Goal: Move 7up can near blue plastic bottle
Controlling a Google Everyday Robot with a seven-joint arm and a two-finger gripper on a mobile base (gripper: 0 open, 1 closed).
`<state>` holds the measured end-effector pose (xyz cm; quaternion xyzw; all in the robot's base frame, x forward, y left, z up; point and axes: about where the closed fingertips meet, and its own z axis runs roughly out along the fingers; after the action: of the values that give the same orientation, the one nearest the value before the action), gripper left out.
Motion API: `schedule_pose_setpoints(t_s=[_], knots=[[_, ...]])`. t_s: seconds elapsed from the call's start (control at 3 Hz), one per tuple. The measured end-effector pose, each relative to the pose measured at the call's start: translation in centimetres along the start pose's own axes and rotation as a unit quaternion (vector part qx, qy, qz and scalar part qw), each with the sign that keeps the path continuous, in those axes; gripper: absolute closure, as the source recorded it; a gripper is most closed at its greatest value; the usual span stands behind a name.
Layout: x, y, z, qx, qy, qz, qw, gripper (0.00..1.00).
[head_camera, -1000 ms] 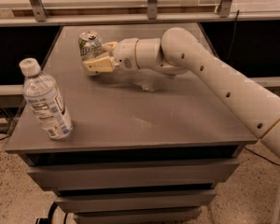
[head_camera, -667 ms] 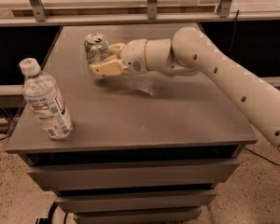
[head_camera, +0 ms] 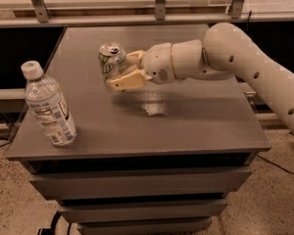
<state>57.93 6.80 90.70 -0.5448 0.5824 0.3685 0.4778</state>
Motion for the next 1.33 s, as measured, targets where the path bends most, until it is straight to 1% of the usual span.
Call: schedule_pose_setpoints(t_s=[0.33,0.67,1.0,1.33], knots=[[0.0,0.0,0.0,0.0,0.0,0.0,1.0,1.0],[0.4,0.3,1.1,-0.021,-0.016,-0.001,0.9997,1.0],[1.0,2.1,2.1,-0.058,-0.026,0.003,0.998,1.0],[0.5,3.9,2.3,-0.082,-0.031,-0.004,0.9961,1.0]])
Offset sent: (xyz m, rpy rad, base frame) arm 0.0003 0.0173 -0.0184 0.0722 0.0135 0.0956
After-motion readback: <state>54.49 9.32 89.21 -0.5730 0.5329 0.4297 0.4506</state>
